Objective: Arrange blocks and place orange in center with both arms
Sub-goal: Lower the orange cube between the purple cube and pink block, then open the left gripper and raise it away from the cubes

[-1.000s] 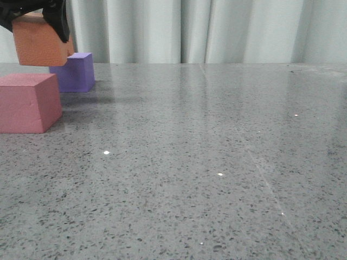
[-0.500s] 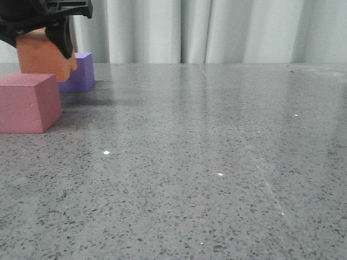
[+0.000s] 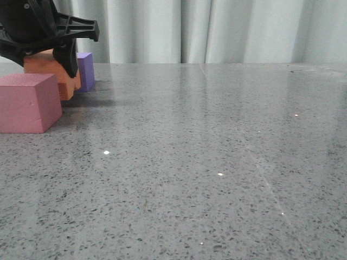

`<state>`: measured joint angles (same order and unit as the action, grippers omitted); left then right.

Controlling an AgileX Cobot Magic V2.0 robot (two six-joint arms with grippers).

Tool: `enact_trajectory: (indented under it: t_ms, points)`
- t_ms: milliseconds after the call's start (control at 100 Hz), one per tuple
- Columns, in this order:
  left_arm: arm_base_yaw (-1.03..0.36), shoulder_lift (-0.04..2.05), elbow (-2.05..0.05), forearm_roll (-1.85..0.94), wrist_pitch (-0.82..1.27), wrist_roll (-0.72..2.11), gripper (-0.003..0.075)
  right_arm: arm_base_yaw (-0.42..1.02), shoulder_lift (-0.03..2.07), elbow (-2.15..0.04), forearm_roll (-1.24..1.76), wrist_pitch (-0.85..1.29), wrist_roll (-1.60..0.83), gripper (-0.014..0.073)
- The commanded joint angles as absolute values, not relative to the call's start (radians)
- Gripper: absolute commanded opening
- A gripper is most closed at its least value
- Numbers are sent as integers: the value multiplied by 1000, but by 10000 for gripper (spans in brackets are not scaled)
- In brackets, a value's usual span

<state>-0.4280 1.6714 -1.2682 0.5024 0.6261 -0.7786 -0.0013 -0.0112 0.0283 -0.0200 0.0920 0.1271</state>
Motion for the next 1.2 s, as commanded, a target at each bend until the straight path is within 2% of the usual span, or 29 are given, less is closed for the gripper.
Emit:
enact_trajectory:
  t_ms: [0, 760, 850, 900, 970, 1010, 1060, 1110, 1190]
  points:
    - [-428, 1633, -1294, 516, 593, -782, 22, -9, -33, 14, -19, 9, 118, -67]
    - [-428, 1676, -1294, 496, 600, -776, 38, -9, -33, 14, -19, 9, 118, -67]
    - [-430, 1672, -1294, 496, 584, -755, 128, -9, -33, 14, -19, 9, 118, -67]
    - [-432, 1670, -1294, 496, 580, -745, 219, -9, -33, 14, -19, 9, 118, -67]
    - [-432, 1663, -1294, 485, 565, -717, 396, -9, -33, 14, -19, 9, 118, -67]
    - [-432, 1659, -1294, 475, 560, -710, 524, -9, -33, 14, -19, 9, 118, -67]
    - [-432, 1652, -1294, 471, 560, -710, 618, -9, -33, 14, -19, 9, 118, -67]
    - [-432, 1646, -1294, 471, 565, -710, 657, -9, -33, 14, -19, 9, 118, -67]
    - [-432, 1631, -1294, 471, 569, -705, 662, -9, -33, 14, -19, 9, 118, -67]
